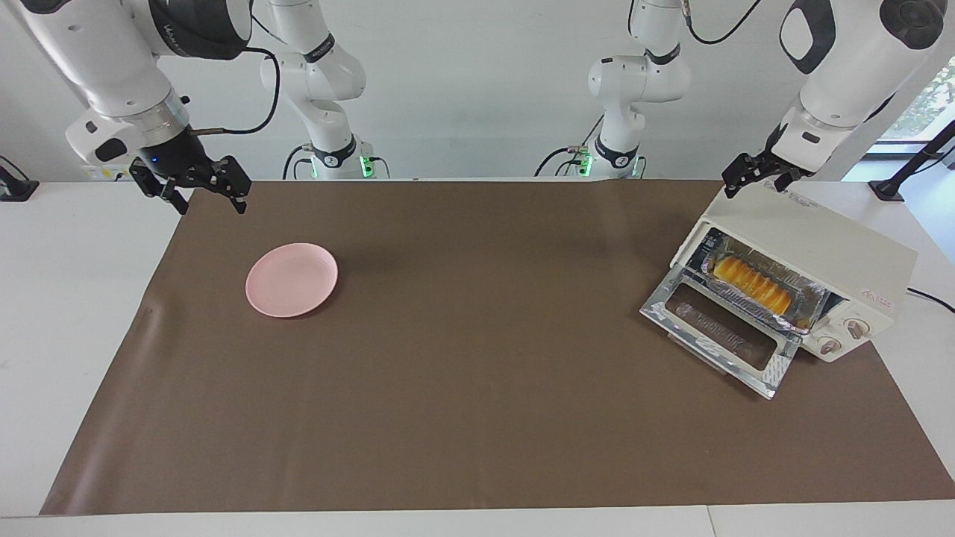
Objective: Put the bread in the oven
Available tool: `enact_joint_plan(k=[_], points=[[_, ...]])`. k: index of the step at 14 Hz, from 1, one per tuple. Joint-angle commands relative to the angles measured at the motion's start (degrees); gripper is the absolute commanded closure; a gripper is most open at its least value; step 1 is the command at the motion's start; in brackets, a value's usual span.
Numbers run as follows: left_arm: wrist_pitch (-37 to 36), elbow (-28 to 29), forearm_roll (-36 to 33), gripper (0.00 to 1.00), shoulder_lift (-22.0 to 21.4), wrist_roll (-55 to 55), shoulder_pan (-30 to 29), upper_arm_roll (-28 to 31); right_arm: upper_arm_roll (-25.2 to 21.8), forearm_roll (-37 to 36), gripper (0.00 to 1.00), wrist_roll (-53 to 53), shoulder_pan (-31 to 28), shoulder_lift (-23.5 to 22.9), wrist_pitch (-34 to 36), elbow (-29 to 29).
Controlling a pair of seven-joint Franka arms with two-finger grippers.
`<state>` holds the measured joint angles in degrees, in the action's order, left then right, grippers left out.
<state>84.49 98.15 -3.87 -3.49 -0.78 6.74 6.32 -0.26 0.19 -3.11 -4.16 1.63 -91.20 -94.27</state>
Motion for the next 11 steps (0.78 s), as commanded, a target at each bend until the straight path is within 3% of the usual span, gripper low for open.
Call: enact_joint_plan(k=[1, 3, 11], points=[[-0.1, -2.6, 2.6, 0.0, 3.1, 2.2, -3.6, -2.4, 0.7, -0.9, 0.0, -1.3, -0.9, 1.0, 0.4, -0.9], [0.0, -1.8, 2.8, 0.0, 2.1, 4.6, -5.2, -5.1, 0.7, -0.9, 0.0, -1.3, -0.9, 1.0, 0.4, -0.9], [2.4, -0.5, 3.2, 0.0, 0.2, 5.4, -6.6, -6.6, 0.7, -0.9, 0.0, -1.2, -0.9, 1.0, 0.4, -0.9]])
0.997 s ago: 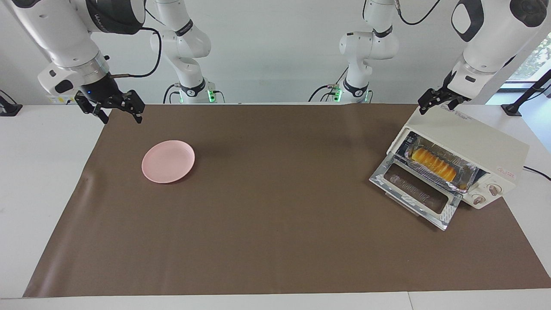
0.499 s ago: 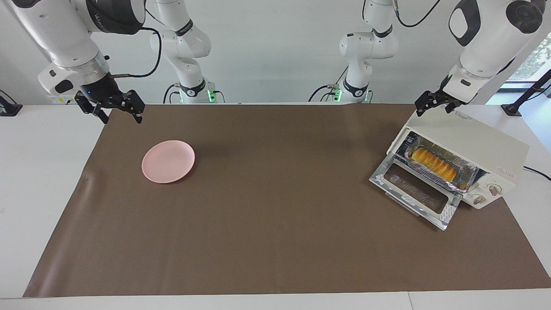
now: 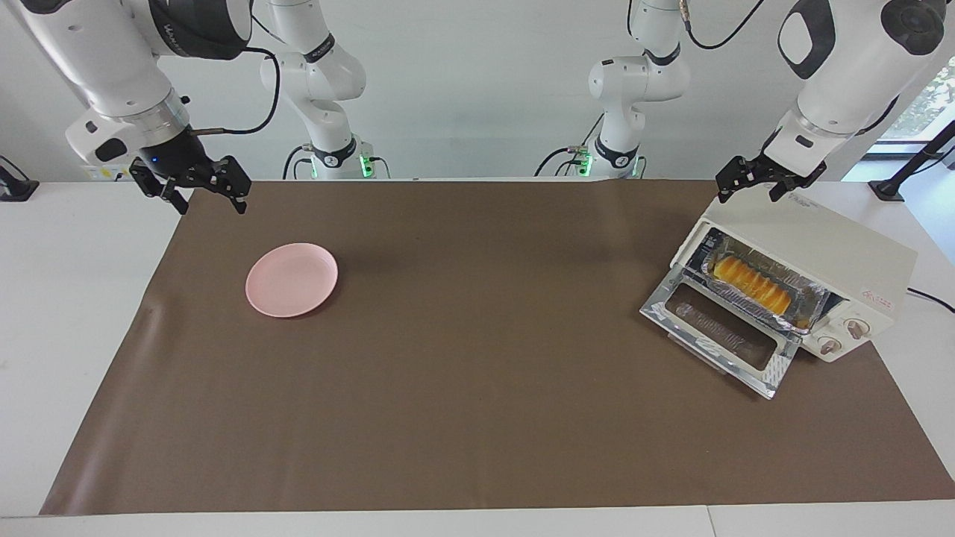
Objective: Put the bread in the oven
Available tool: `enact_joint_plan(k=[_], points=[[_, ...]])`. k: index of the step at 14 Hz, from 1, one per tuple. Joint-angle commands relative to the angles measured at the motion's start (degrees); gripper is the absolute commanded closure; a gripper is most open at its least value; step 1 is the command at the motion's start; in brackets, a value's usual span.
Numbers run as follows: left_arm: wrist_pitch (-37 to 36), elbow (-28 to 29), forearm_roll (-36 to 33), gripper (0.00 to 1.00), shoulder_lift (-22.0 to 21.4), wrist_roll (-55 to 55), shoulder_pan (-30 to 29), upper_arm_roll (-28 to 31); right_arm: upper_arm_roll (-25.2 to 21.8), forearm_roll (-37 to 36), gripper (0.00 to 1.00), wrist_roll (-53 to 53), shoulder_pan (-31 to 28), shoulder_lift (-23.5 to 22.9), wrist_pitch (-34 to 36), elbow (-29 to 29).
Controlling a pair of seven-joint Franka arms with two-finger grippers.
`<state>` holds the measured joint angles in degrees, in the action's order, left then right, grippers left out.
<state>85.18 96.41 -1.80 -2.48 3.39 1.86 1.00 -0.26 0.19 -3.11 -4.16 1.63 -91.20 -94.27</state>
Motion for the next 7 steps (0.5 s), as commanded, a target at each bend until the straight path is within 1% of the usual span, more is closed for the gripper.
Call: enact_joint_plan(k=[1, 3, 5, 7], points=[[2.7, 1.1, 1.8, 0.0, -0.8, 1.1, -1.7, -1.3, 0.7, -0.9, 0.0, -1.2, -0.9, 1.0, 0.4, -0.9], [3.8, 1.2, 1.9, 0.0, -0.6, 1.1, -1.7, -1.3, 0.7, -0.9, 0.0, -1.2, -0.9, 1.0, 0.4, -0.9], [3.0, 0.7, 1.5, 0.0, -0.2, 1.0, -1.7, -1.3, 0.7, -0.9, 0.0, -1.2, -0.9, 1.0, 0.4, -0.9], [3.1, 0.6, 1.7, 0.0, -0.2, 0.8, -1.7, -3.3, 0.7, -0.9, 0.0, -1.2, -0.9, 1.0, 0.4, -0.9]])
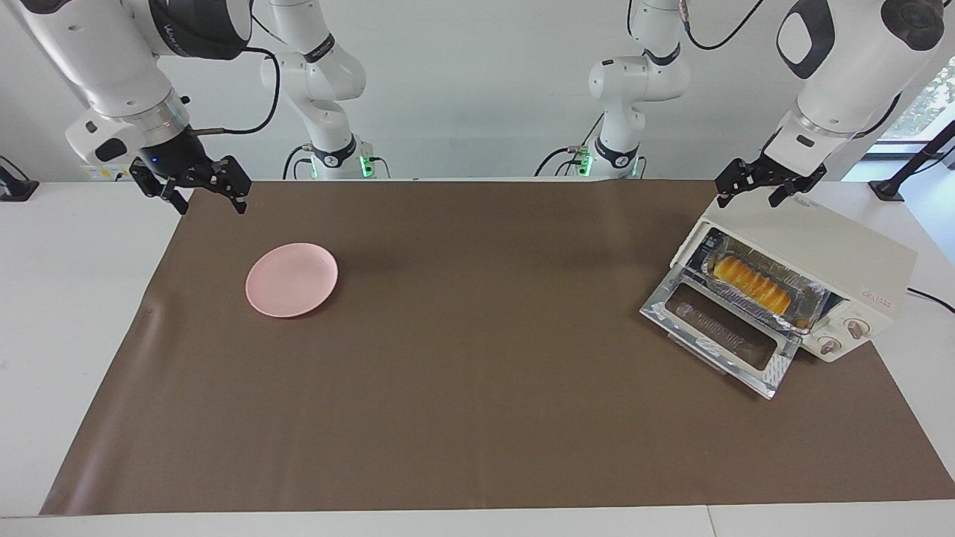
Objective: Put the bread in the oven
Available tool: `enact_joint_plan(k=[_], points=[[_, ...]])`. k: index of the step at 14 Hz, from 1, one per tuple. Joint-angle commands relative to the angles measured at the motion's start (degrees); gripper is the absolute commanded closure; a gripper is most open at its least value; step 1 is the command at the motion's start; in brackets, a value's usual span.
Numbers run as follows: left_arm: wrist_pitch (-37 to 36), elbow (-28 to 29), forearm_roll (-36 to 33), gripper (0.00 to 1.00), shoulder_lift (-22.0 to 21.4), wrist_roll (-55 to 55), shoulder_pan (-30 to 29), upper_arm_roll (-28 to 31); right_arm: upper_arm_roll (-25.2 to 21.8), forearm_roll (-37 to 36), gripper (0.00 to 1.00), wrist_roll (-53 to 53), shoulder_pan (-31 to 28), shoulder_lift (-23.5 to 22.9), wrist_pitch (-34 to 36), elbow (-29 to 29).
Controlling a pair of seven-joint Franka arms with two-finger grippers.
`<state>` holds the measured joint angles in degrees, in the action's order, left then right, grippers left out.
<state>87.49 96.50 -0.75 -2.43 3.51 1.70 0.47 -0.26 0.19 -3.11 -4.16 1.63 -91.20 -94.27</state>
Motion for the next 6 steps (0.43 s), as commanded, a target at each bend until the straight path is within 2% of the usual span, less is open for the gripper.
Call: enact_joint_plan(k=[1, 6], points=[[0.8, 0.5, 0.6, 0.0, -0.4, 0.6, -1.6, -3.6, 0.7, -0.9, 0.0, -1.2, -0.9, 1.0, 0.4, -0.9], [1.4, 0.3, 0.9, 0.0, -0.4, 0.6, -1.7, -3.7, 0.7, -0.9, 0.0, -1.3, -0.9, 1.0, 0.4, -0.9]])
